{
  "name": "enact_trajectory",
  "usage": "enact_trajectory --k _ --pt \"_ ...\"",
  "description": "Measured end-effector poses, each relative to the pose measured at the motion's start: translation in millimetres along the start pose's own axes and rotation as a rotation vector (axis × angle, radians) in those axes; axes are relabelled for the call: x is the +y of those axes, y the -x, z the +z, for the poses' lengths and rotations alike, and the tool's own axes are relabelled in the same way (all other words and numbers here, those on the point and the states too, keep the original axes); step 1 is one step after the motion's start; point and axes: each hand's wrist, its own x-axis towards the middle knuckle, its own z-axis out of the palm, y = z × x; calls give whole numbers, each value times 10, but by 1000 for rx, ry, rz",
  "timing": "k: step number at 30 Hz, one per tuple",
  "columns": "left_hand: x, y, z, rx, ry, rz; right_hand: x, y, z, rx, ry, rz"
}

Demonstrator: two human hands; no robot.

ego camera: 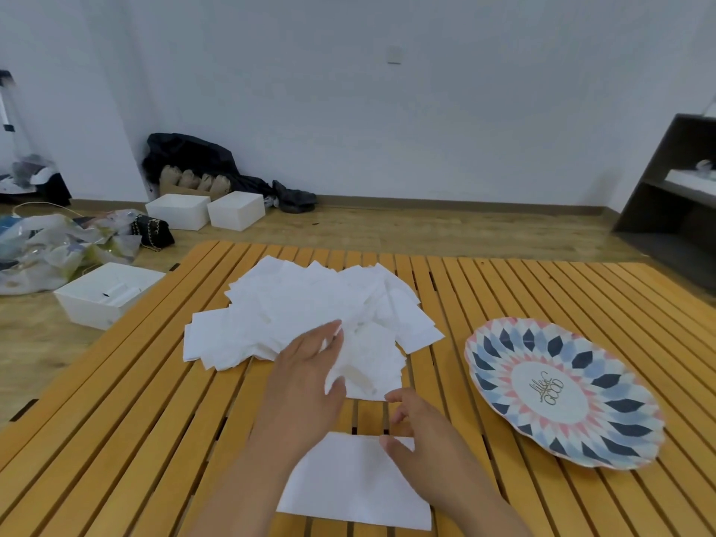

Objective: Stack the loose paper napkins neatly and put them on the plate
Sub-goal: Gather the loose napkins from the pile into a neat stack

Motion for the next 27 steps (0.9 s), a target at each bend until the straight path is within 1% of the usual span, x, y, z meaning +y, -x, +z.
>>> enact_trajectory --k 3,5,6,7,9,11,14,17,19,21,22,24,27 --pt "74 -59 -194 235 164 -86 -16 6 -26 106 18 -34" --pt "184 -83 -348 322 358 -202 -34 0 -49 172 -33 -29" --pt "231 -98 -425 327 468 -261 -48 -6 -62 204 -103 -13" --pt "272 -114 -498 300 572 -322 -62 -18 -83 226 -199 13" --pt "335 -128 -622 186 770 -416 -107 -50 -142 248 -455 81" --pt "375 -129 -712 47 959 -474 -143 -51 -228 214 -731 131" --pt "387 -107 -802 -126 1191 -528 -156 -6 -343 27 -1012 149" --pt "353 -88 -836 -180 1322 -584 -139 80 -412 -221 -1214 156" --pt "312 -86 -802 -179 1322 -656 -162 134 -457 -341 -1253 162" --pt "257 -69 -730 -193 1199 -750 -152 141 -486 -344 -1190 205" --pt "219 -48 -687 -222 1094 -784 -138 130 -490 -303 -1116 244" --pt "129 12 -583 -316 836 -804 -116 117 -474 -246 -892 306" --pt "17 86 -426 -454 554 -774 -113 111 -414 -265 -589 384"
